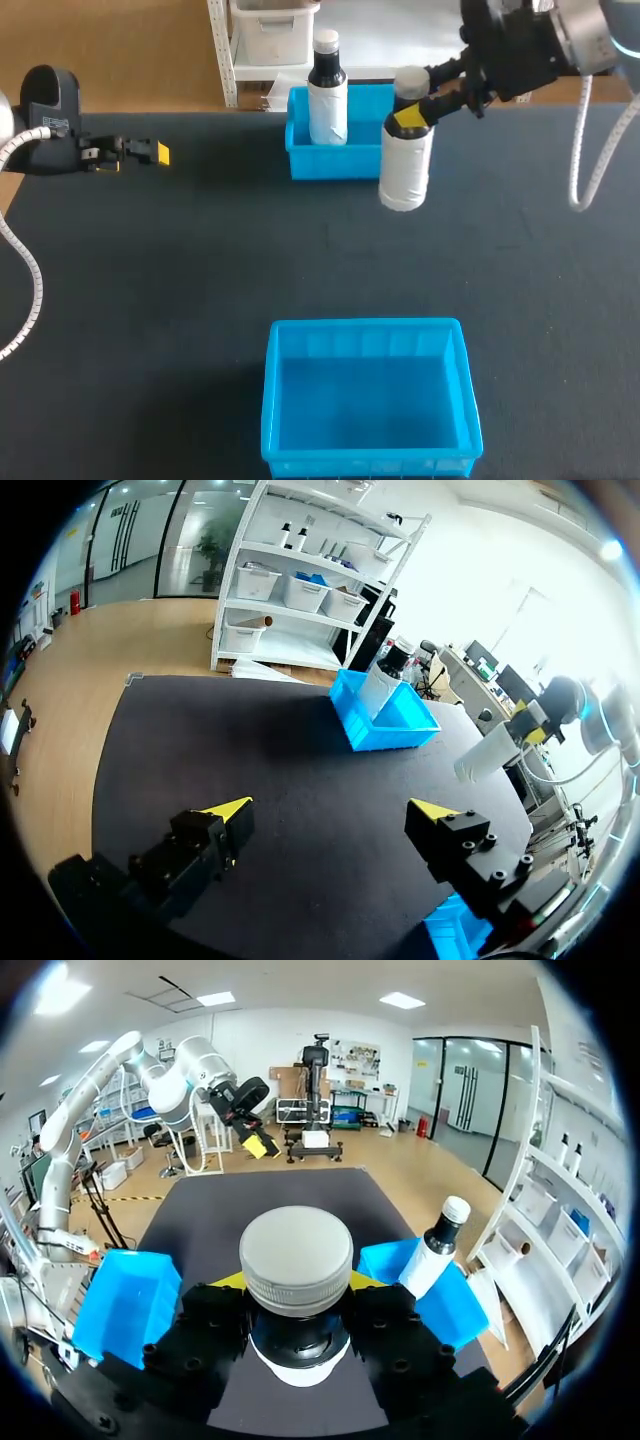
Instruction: Pick up the bottle, and place it in the far bin if it is heavy, or in the near bin if it is light.
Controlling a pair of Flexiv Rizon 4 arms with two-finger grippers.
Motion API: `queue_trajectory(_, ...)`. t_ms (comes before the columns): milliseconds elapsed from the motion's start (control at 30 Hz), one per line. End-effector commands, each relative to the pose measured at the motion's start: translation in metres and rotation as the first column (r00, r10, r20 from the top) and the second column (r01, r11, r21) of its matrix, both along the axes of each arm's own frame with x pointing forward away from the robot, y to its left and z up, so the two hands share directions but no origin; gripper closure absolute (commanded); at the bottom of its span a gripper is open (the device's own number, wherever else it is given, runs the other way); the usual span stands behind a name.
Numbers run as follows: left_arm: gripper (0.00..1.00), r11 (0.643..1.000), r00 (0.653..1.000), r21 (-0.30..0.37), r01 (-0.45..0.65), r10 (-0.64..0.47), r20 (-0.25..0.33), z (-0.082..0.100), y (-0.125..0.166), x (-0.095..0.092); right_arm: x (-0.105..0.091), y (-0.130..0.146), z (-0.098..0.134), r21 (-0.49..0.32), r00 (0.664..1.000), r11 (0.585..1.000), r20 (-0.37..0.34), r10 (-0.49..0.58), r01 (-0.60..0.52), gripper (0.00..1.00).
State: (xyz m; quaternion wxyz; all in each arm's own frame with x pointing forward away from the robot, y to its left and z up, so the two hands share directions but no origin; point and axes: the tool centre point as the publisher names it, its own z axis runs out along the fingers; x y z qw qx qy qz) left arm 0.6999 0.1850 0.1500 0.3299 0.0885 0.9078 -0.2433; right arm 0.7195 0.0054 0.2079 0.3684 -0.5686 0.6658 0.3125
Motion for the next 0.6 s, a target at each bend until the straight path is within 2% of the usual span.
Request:
queue_trajectory(33, 0.00, 1.000, 1.000, 0.000, 0.000, 0.000, 0.000, 0.000, 0.000, 0.000, -0.012, -0.019, 0.008, 0.000, 0.999, 0.999, 0.005, -0.033, 0.033, 1.00)
queue_trajectory(333, 0.00, 1.000, 1.000, 0.000, 0.000, 0.000, 0.000, 0.000, 0.000, 0.000, -0.013, -0.042, 0.016, -0.011, 0.997, 0.997, 0.000, -0.077, 0.077, 1.00)
queue_trajectory(600, 0.00, 1.000, 1.000, 0.000, 0.000, 0.000, 0.000, 0.000, 0.000, 0.000, -0.003, -0.059, 0.024, -0.016, 0.995, 0.995, -0.002, -0.096, 0.096, 1.00)
